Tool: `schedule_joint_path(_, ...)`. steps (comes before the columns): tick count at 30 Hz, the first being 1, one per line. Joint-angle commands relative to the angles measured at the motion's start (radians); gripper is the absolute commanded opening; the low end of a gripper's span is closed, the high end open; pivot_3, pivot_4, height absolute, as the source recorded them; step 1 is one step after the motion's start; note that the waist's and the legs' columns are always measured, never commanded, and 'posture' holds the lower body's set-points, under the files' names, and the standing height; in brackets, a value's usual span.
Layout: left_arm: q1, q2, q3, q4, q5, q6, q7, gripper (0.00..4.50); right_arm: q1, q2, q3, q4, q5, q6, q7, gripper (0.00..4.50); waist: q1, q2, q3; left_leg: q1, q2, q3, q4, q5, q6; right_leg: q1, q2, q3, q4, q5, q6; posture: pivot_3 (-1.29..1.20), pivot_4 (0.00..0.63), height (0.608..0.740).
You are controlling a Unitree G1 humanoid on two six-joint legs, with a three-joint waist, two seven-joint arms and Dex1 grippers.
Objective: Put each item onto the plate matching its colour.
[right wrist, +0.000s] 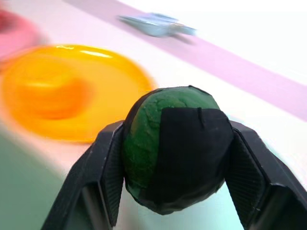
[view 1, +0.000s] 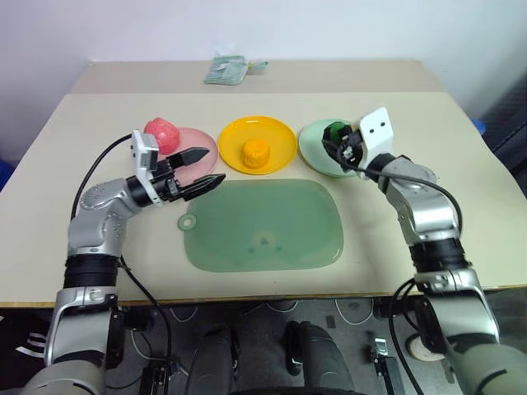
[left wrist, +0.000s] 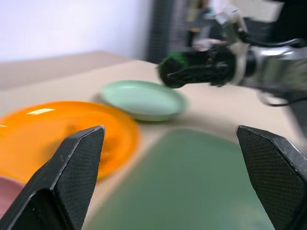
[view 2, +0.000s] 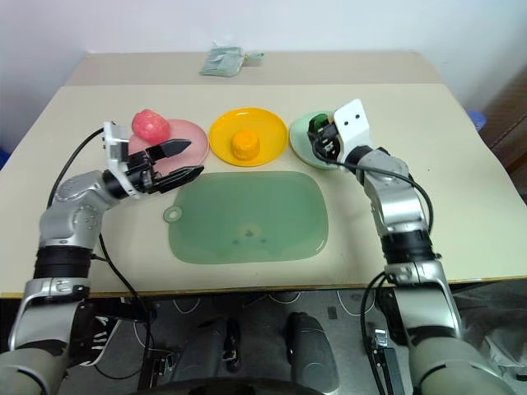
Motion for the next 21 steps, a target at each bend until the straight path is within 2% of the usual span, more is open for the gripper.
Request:
schedule_joint_path(1,-0.003,-0.010,0.008,-0.037,0.000,-0.035,0.022,4.50,-0.122,0.019,-0.017,0.251,-0.050,-0.180,-0.052,2.82,-0.002,0.000,0.000,0.000,0.000,0.000,0.000,0.000,0.000,0.000,0.000,0.000,0.000,0.000,0.000,0.00,0.150,0.740)
schedule_joint_path(3,0.014,-0.010,0.005,-0.058,-0.005,-0.034,0.020,4.50,-0.174,0.034,-0.019,0.388,-0.056,-0.246,-0.049,2.82,-0.004,0.000,0.000,0.000,0.000,0.000,-0.001,0.000,0.000,0.000,0.000,0.000,0.000,0.000,0.000,0.00,0.150,0.740)
schedule_joint_path(6,0.038,-0.006,0.007,-0.092,-0.020,-0.013,0.020,4.50,-0.220,0.046,-0.031,0.536,-0.053,-0.299,-0.030,3.65,-0.005,0.000,0.000,0.000,0.000,0.000,-0.001,0.000,0.000,0.000,0.000,0.000,0.000,0.000,0.000,0.00,0.150,0.740)
schedule_joint_path(8,0.057,0.002,0.014,-0.117,-0.033,0.007,0.021,4.50,-0.227,0.044,-0.018,0.567,-0.069,-0.334,-0.019,4.42,-0.004,0.000,0.000,0.000,0.000,0.000,-0.001,0.000,0.000,0.000,0.000,0.000,0.000,0.000,0.000,0.00,0.150,0.740)
schedule_joint_path(12,0.094,0.012,0.014,-0.174,-0.057,0.042,0.014,4.50,-0.210,0.027,-0.053,0.527,-0.024,-0.376,0.058,4.42,-0.004,0.001,0.001,0.000,0.000,0.000,-0.001,0.000,0.000,0.000,0.000,0.000,0.000,0.000,0.000,0.00,0.150,0.740)
schedule_joint_path(14,0.112,0.031,0.021,-0.195,-0.082,0.071,-0.013,4.50,-0.162,0.031,-0.096,0.402,0.079,-0.340,0.181,4.42,-0.004,0.001,0.001,0.000,0.000,0.000,-0.001,0.000,0.000,0.000,0.000,0.000,0.000,0.000,0.000,0.00,0.150,0.740)
schedule_joint_path(17,0.153,0.079,0.031,-0.239,-0.141,0.136,-0.081,4.50,0.017,0.009,-0.084,0.008,0.249,-0.218,0.406,4.42,-0.002,0.002,0.001,0.000,0.002,0.000,-0.002,0.000,0.000,0.000,0.000,0.000,0.000,0.000,0.000,0.00,0.150,0.740)
schedule_joint_path(21,0.167,0.115,0.035,-0.251,-0.172,0.172,-0.122,4.50,0.206,-0.074,-0.090,-0.378,0.406,-0.019,0.517,4.42,0.005,0.002,0.001,0.000,0.002,-0.001,-0.001,0.000,0.000,0.000,0.000,0.000,0.000,0.000,0.000,0.00,0.150,0.740)
